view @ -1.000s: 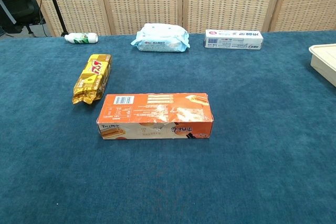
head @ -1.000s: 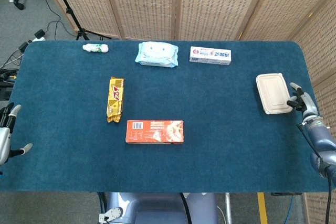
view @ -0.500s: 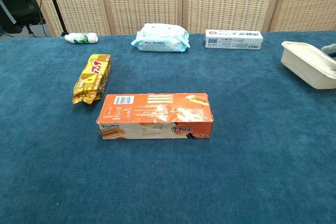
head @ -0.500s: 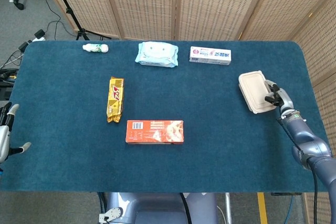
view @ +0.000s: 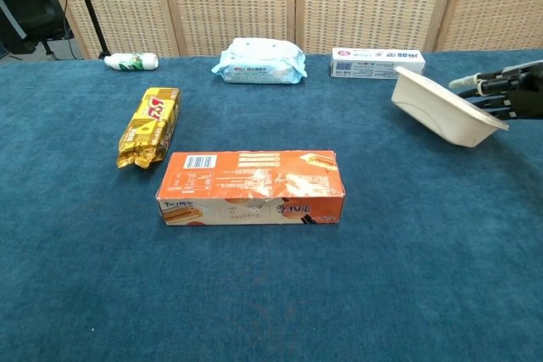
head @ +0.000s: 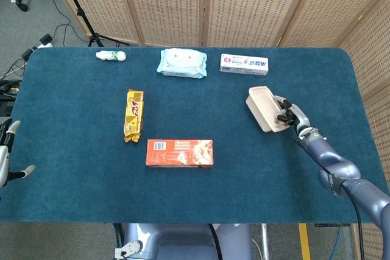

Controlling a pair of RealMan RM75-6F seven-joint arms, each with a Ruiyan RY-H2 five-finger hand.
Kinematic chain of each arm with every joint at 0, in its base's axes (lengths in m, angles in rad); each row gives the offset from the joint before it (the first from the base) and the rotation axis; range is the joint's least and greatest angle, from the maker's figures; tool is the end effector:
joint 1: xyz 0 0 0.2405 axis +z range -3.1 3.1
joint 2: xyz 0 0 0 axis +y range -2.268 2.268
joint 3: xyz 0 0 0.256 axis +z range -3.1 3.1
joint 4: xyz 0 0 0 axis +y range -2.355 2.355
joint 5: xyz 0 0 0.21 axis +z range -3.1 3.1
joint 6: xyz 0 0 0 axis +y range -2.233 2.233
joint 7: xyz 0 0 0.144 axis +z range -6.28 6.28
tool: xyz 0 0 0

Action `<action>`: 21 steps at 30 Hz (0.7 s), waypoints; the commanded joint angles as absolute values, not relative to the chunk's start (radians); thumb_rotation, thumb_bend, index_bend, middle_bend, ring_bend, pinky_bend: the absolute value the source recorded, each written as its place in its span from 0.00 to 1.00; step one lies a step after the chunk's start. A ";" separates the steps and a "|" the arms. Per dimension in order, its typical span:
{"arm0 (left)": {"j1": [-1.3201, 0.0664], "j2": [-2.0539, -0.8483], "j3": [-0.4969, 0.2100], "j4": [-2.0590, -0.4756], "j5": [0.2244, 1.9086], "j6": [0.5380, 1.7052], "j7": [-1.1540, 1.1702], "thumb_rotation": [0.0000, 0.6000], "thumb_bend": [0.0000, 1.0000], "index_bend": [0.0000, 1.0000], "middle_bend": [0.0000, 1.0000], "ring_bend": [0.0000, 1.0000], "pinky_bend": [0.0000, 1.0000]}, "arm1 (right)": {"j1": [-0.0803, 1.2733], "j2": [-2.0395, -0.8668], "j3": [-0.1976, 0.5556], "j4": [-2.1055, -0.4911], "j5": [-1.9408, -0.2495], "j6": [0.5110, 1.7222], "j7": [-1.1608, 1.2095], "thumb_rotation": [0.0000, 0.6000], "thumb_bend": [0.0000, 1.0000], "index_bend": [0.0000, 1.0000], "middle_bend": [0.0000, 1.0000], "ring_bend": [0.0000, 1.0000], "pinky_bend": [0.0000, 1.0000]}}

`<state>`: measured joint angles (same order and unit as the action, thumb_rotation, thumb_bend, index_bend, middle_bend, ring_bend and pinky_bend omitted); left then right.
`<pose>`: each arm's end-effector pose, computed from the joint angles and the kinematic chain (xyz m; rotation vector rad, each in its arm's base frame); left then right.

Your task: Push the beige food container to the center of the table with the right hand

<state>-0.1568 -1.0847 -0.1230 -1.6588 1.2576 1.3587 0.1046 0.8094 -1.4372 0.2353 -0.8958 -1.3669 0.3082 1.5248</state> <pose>-0.3212 0.2156 0.1715 -1.2822 -0.9515 -0.7635 -0.2760 -0.4396 0.0584 0.8207 -2.2244 1.1252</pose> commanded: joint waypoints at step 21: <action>-0.157 -1.067 -0.122 -1.662 1.269 1.356 0.070 1.00 0.00 0.00 0.00 0.00 0.00 | 0.845 -1.410 0.328 -1.231 -1.013 0.349 1.072 1.00 1.00 0.10 0.01 0.00 0.00</action>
<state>-0.1572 -1.0673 -0.1216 -1.6618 1.2689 1.3559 0.0699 0.8368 -1.4018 0.3242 -1.2152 -1.0344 0.3414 1.0945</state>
